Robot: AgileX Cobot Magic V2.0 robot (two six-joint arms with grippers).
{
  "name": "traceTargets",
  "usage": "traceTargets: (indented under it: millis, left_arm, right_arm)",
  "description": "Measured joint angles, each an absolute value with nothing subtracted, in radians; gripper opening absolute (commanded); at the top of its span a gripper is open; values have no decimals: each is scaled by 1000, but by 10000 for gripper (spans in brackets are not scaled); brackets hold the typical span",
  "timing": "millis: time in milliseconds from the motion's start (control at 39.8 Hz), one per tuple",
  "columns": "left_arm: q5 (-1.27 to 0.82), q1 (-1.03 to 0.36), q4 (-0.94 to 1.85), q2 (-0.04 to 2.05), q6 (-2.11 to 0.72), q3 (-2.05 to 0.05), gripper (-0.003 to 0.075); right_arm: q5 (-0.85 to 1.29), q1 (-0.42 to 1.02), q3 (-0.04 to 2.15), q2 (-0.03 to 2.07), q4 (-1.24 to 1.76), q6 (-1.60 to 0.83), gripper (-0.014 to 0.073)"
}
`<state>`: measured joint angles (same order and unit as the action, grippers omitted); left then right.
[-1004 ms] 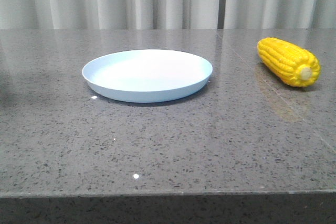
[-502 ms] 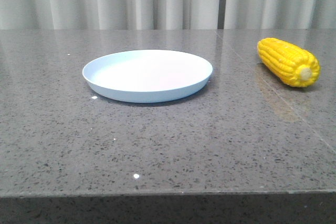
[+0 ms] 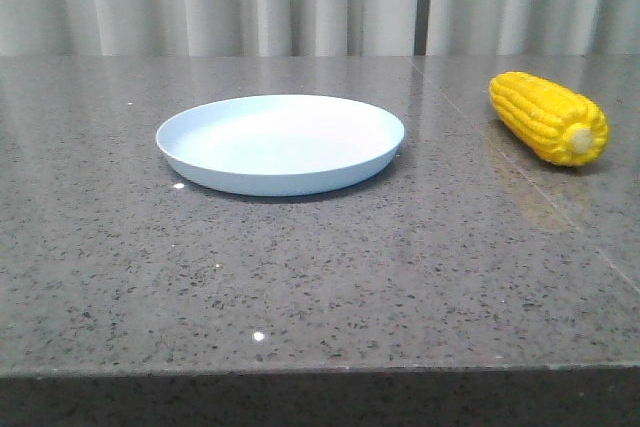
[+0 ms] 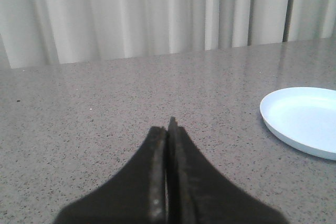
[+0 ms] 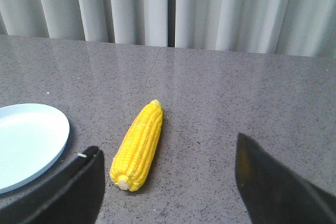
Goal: Place corn on plate with both arms
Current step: 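Lift the left gripper away from the plate, then lower the right gripper over the yellow corn cob and grasp it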
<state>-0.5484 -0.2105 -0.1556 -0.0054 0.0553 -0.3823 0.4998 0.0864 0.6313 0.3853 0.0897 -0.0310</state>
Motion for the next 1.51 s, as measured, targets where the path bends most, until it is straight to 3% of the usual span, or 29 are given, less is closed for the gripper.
traceTargets:
  millis: [402,954,1356,1431,1507]
  left_arm:
    - [-548,-210,-156,-5,53,-382,-20]
    - [-548,-210,-156,-5,53,-382,-20]
    - [-548,-210,-156,-5,53,-382,-20]
    - [-548,-210,-156,-5,53,-382,-20]
    - [-548,-210,-156,-5,53,-382,-20]
  right_arm:
    - [500,86,641,437,192,-31,547]
    - [688,86,984,1223,282,-31,547]
    - [712,86,1201,1593,326,-31,546]
    - [720,86,1215,1624,343,-31,505]
    - [725,86,1220,1639,368,-31,399]
